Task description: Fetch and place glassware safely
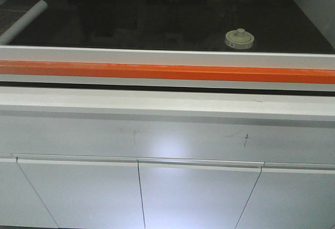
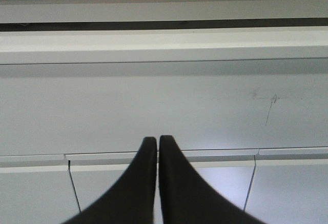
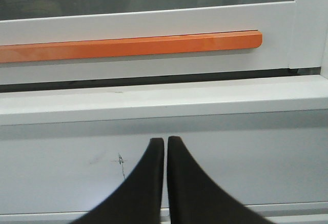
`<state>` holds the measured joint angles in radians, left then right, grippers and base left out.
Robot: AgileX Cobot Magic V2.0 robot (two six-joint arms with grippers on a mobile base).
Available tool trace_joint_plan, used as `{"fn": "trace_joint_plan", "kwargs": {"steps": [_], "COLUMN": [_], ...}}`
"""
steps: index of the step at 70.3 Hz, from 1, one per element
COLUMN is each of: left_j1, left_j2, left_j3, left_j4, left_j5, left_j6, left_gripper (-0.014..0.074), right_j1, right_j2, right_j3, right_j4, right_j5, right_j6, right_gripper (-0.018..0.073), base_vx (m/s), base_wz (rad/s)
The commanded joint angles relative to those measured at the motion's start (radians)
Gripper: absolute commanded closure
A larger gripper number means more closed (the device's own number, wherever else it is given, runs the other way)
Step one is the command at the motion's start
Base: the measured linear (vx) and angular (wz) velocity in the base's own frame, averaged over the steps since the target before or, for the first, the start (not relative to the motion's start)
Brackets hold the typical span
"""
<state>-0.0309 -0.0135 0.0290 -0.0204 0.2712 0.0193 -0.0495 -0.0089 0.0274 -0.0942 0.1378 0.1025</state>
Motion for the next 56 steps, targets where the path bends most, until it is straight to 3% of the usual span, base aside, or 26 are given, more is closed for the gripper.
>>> {"fn": "trace_joint_plan", "kwargs": {"steps": [1, 56], "left_j1": [-0.005, -0.005], "left_j2": [-0.009, -0.009], "left_j3": [0.028, 0.028], "left_j4": [-0.008, -0.008], "left_j5": [-0.072, -0.072], "left_j6": [-0.006, -0.006], "left_gripper": [0.0603, 0.0603], "right_j1": [-0.005, -0.005], "right_j2": [-0.013, -0.013], "right_j3": [0.018, 0.018], "right_j4": [-0.003, -0.003], "right_j5": [-0.075, -0.075], "right_j6": [-0.003, -0.003], "right_gripper": [0.0567, 0.0567], "base_vx": [0.0, 0.0], "base_wz": [0.0, 0.0]}}
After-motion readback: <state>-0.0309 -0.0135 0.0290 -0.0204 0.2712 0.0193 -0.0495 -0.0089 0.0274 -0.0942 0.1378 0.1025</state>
